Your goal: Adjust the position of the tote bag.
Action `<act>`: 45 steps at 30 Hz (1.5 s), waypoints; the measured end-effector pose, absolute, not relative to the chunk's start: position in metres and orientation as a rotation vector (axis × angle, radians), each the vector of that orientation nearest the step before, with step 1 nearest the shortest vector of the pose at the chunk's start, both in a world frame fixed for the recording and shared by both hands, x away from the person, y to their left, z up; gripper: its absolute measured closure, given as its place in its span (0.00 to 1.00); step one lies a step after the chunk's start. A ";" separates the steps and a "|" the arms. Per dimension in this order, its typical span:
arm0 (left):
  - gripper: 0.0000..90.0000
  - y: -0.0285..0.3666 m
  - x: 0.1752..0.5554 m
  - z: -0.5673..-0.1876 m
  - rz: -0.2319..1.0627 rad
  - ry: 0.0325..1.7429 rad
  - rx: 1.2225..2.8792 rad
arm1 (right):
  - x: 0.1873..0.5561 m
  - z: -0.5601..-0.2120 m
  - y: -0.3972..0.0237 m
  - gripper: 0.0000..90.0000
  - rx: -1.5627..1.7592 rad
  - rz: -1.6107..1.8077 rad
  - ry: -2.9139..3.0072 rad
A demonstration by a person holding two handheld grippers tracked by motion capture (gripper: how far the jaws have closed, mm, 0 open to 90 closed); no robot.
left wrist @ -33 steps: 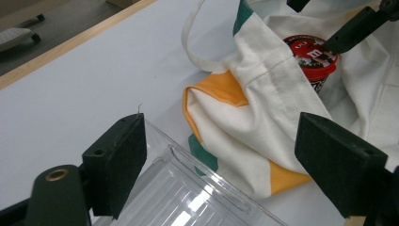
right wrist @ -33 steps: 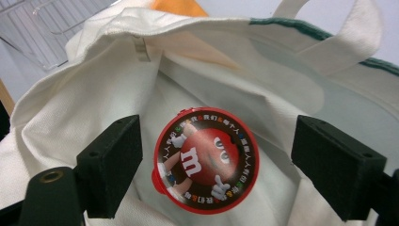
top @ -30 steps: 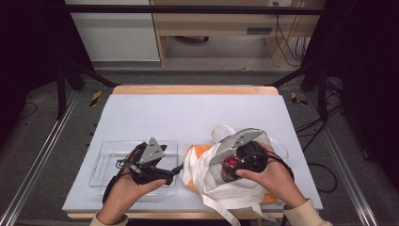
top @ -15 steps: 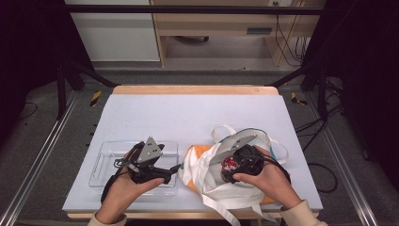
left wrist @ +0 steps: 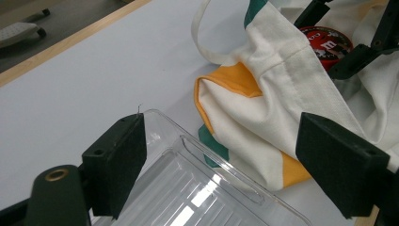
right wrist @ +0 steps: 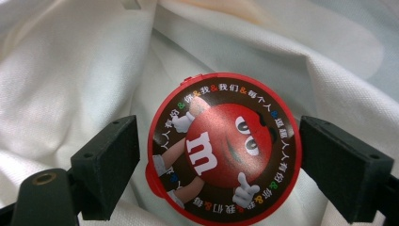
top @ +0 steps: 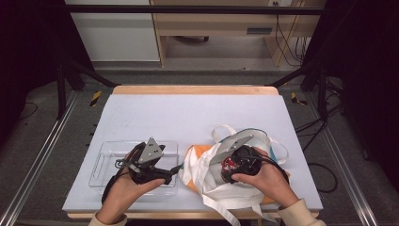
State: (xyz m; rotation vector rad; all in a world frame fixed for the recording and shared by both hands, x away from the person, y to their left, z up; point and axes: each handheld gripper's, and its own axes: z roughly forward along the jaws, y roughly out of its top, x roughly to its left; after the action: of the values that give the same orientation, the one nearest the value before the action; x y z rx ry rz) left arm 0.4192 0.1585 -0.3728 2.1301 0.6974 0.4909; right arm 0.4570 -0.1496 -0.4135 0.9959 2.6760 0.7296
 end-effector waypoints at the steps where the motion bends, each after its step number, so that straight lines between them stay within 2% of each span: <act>1: 0.19 0.158 0.419 -0.373 0.491 0.697 2.131 | 0.457 -0.414 -0.149 0.17 1.003 0.725 2.672; 12: 0.19 0.158 0.419 -0.374 0.485 0.694 2.136 | 0.460 -0.418 -0.147 0.20 0.999 0.709 2.679; 20: 0.19 0.156 0.419 -0.375 0.487 0.680 2.148 | 0.461 -0.417 -0.146 0.27 0.981 0.722 2.673; 45: 0.18 0.158 0.419 -0.375 0.484 0.677 2.155 | 0.460 -0.417 -0.145 0.28 1.003 0.704 2.660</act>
State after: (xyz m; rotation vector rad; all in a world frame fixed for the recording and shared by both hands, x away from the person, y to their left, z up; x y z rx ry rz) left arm 0.4191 0.1581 -0.3745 2.1554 0.6774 0.4843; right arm 0.4597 -0.1449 -0.4173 1.0029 2.6603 0.7044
